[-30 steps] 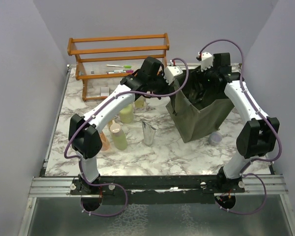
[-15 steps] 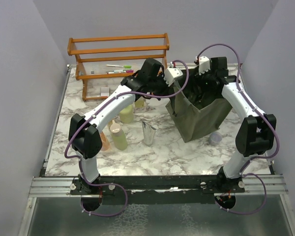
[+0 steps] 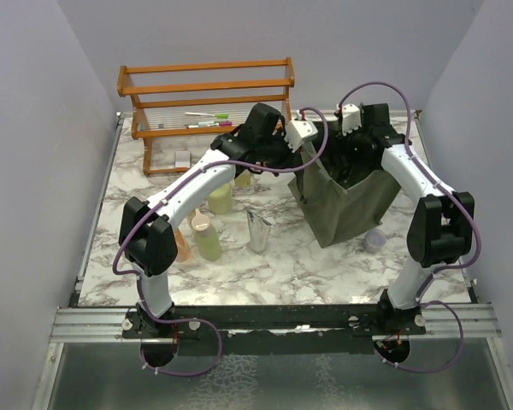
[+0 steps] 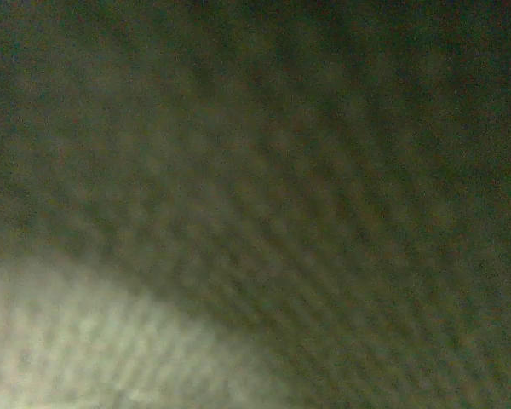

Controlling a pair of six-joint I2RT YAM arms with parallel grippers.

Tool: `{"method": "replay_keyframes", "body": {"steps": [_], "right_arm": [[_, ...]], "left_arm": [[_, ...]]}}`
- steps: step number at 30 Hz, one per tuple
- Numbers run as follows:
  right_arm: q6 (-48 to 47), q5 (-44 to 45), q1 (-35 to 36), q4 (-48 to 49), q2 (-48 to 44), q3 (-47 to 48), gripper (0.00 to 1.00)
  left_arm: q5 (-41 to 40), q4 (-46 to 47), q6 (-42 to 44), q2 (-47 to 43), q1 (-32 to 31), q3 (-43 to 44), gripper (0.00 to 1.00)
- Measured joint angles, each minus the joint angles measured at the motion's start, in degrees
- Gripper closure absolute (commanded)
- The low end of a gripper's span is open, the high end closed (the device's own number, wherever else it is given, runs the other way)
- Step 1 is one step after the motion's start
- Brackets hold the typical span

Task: Place the personal care products into the canvas bag
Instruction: Place the care product in the canvas bag.

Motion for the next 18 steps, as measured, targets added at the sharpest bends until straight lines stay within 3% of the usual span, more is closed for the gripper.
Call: {"method": "replay_keyframes", "body": {"steps": [3, 14, 18], "right_arm": [[0.0, 0.0, 0.0, 0.1, 0.5, -0.5, 0.71], [0.1, -1.4, 0.0, 3.1, -1.4, -3.4, 0.75], [0.1, -2.1, 0.0, 3.2, -2.6, -3.4, 0.72]], "left_arm": [[0.0, 0.3, 0.1, 0.0, 0.0, -0.4, 1.0], [0.0, 1.2, 0.3, -0.5, 0.0, -2.2, 0.99], [0.0, 1.3, 0.3, -0.7, 0.0, -2.5, 0.93]]}}
